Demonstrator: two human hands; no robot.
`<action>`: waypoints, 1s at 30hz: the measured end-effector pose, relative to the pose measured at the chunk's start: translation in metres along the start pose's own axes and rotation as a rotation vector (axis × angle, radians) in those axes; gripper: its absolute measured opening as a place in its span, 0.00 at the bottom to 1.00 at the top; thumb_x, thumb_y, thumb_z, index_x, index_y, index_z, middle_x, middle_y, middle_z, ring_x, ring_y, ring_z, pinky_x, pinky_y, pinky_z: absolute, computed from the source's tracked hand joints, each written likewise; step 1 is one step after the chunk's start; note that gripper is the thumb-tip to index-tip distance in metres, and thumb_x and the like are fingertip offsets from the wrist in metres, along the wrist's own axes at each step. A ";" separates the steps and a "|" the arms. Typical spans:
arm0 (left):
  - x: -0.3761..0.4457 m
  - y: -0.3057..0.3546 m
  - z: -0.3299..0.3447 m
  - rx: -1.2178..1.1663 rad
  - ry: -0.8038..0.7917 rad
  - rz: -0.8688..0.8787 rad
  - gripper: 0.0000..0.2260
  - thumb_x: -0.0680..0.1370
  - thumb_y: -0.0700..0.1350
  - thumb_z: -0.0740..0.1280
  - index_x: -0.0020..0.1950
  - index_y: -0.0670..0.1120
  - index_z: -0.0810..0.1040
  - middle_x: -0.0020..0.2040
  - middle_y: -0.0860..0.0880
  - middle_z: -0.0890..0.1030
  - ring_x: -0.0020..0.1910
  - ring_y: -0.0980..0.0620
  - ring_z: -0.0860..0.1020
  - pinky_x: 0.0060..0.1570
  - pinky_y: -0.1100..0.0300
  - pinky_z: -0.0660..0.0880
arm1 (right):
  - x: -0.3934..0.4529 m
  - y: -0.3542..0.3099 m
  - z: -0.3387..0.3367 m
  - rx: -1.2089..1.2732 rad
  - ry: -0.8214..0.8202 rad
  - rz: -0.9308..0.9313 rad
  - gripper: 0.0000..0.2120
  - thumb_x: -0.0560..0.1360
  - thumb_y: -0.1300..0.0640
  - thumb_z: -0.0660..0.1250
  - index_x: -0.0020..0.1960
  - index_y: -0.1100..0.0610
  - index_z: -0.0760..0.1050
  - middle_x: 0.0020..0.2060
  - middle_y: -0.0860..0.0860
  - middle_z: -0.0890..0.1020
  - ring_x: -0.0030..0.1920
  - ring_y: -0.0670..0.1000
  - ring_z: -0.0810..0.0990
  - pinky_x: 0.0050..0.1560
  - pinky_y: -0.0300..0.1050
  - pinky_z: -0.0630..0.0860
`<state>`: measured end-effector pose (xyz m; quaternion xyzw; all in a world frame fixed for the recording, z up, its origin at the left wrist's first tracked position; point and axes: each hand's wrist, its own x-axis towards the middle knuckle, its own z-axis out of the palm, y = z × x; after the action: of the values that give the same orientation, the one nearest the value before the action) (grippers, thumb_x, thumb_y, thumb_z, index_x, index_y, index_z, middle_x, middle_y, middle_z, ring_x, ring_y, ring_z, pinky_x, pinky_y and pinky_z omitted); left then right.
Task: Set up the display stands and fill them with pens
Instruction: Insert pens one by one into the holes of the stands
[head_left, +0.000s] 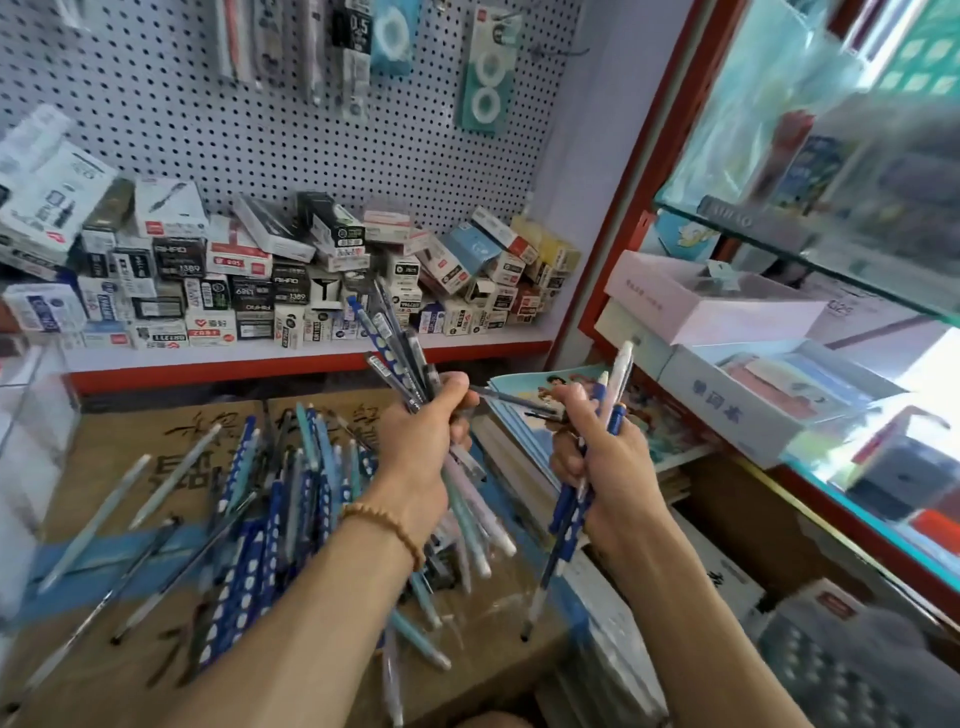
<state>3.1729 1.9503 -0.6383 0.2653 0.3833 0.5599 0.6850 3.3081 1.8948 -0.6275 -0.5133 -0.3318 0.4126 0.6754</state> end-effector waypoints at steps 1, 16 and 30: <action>-0.003 -0.004 0.008 0.000 -0.014 0.004 0.04 0.78 0.41 0.71 0.44 0.43 0.81 0.32 0.51 0.80 0.24 0.57 0.68 0.29 0.63 0.68 | -0.005 -0.004 -0.004 -0.060 0.020 -0.023 0.12 0.74 0.52 0.71 0.44 0.62 0.78 0.23 0.51 0.67 0.23 0.47 0.62 0.25 0.40 0.61; -0.086 -0.093 0.112 0.201 -0.380 -0.178 0.09 0.78 0.41 0.70 0.39 0.40 0.77 0.30 0.47 0.77 0.19 0.58 0.67 0.22 0.65 0.66 | -0.126 -0.087 -0.176 -0.379 0.498 -0.178 0.05 0.73 0.61 0.74 0.39 0.59 0.80 0.27 0.52 0.76 0.25 0.45 0.69 0.25 0.36 0.66; -0.193 -0.172 0.145 0.519 -1.246 -0.359 0.07 0.79 0.40 0.67 0.42 0.41 0.77 0.32 0.48 0.78 0.24 0.57 0.68 0.23 0.67 0.67 | -0.267 -0.110 -0.285 -0.281 0.706 -0.315 0.07 0.70 0.56 0.72 0.41 0.61 0.80 0.21 0.49 0.68 0.21 0.45 0.62 0.25 0.34 0.64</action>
<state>3.3738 1.7329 -0.6489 0.6246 0.0784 0.0716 0.7737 3.4635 1.5206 -0.5996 -0.6537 -0.2072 0.0532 0.7259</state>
